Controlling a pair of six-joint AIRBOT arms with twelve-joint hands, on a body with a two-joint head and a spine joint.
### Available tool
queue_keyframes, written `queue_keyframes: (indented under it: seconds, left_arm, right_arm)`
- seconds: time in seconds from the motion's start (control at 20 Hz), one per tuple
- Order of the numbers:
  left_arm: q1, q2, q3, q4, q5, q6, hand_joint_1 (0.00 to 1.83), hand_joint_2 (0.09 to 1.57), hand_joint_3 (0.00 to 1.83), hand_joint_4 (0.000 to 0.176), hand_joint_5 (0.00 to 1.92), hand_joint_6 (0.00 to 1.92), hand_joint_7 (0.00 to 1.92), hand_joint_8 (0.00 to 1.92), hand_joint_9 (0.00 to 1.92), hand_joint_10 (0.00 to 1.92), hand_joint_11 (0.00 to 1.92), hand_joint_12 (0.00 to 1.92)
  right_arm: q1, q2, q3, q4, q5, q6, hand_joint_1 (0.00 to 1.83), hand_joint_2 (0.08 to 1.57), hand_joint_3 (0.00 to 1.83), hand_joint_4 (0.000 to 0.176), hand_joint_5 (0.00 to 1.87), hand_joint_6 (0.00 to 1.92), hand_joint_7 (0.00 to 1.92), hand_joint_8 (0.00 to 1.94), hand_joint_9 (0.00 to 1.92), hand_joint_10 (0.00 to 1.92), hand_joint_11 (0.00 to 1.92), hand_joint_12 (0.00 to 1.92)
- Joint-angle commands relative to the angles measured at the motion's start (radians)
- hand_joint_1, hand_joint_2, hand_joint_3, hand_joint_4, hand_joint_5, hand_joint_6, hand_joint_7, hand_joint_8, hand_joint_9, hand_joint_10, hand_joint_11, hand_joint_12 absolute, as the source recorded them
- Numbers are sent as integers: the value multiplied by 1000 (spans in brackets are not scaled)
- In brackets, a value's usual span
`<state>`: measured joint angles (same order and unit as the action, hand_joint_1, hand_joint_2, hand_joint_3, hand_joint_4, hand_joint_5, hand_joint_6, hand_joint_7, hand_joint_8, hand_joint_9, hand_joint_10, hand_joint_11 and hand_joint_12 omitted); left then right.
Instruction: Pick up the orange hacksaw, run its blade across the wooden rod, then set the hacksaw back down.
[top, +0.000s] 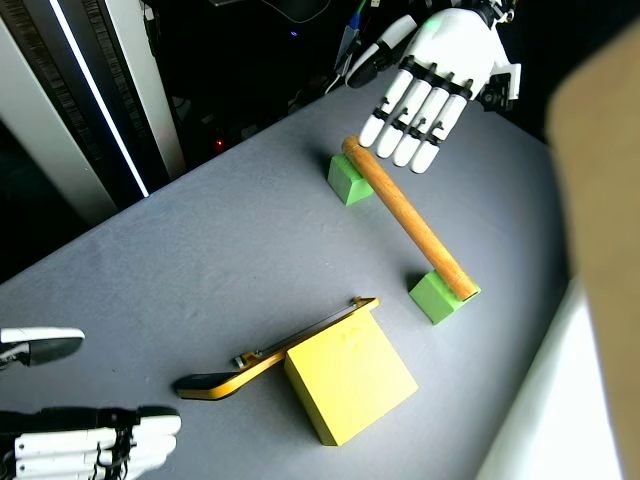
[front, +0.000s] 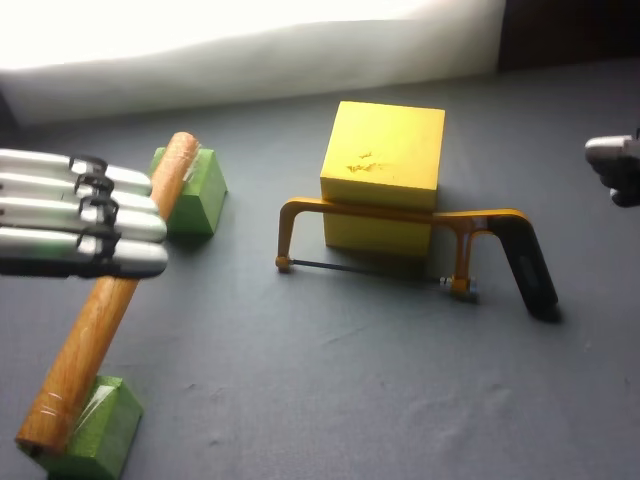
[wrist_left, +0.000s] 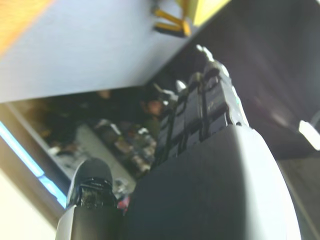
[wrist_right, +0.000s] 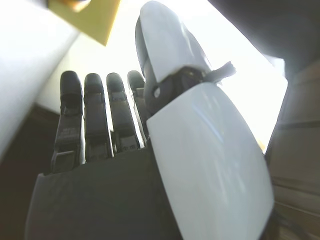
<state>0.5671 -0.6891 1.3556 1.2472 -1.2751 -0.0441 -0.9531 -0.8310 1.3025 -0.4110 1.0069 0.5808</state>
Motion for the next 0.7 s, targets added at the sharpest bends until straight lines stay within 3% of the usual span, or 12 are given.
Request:
queue_keyframes:
  seconds: [0.0, 0.2, 0.5, 0.65]
  left_arm:
    - [-4, 14, -1, -88, -86, -7, 4, 1252, 2, 0, 3, 1, 28, 2, 15, 0, 1, 1]
    - [10, 54, -28, -32, -110, -21, 36, 1242, 0, 0, 7, 2, 35, 10, 35, 9, 9, 4]
    - [2, 145, -133, 0, 56, -21, 2, 1253, 2, 0, 23, 8, 54, 9, 51, 9, 35, 20]
    - [-8, 186, -173, 31, 39, -72, 5, 1260, 4, 0, 30, 2, 45, 2, 29, 1, 14, 23]
  right_arm:
    - [-5, 2, 14, 70, 178, 11, 1063, 1170, 11, 0, 132, 3, 95, 3, 127, 3, 0, 550]
    - [-95, -14, 47, 235, 316, -108, 1032, 1156, 0, 0, 146, 4, 118, 6, 155, 8, 0, 606]
    - [-187, -66, 53, 398, 364, -121, 980, 1189, 4, 0, 115, 0, 96, 0, 130, 0, 0, 559]
    - [-213, -113, 53, 472, 373, -116, 1017, 1159, 0, 0, 131, 3, 105, 2, 128, 2, 0, 511]
